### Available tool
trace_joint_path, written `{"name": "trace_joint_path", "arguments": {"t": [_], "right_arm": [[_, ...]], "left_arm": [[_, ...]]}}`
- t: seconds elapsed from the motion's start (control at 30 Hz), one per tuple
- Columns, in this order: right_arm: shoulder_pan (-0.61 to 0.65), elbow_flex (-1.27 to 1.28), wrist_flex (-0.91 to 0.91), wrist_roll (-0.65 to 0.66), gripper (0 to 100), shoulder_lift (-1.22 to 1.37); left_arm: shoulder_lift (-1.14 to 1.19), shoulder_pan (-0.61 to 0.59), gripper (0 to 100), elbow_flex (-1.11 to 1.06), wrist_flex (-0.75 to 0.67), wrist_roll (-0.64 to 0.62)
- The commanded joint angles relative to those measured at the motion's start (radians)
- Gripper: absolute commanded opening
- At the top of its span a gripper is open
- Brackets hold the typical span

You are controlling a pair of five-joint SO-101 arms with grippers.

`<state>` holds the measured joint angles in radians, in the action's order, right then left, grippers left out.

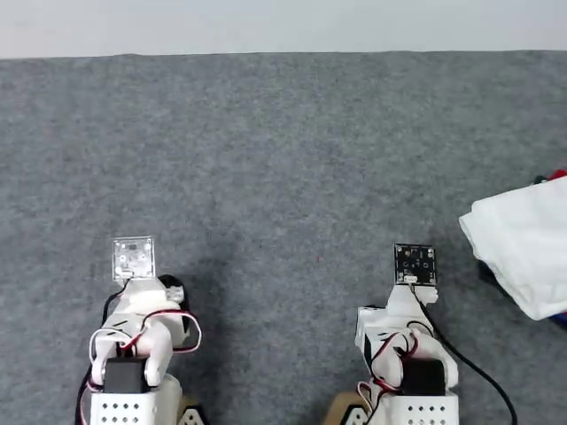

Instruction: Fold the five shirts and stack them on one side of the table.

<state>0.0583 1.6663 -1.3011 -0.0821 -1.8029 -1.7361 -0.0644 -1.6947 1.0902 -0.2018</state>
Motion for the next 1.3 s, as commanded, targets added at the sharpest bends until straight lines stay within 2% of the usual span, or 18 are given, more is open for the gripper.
{"name": "trace_joint_path", "arguments": {"t": [0.0,1.27], "right_arm": [[0.012,0.017,-0.004,0.008,0.9,-0.01],[0.012,0.017,-0.004,0.008,0.9,-0.01]], "left_arm": [[-0.009,0.009,0,0.007,0.051,0.008],[-0.011,0.009,0,0.008,0.066,0.011]]}}
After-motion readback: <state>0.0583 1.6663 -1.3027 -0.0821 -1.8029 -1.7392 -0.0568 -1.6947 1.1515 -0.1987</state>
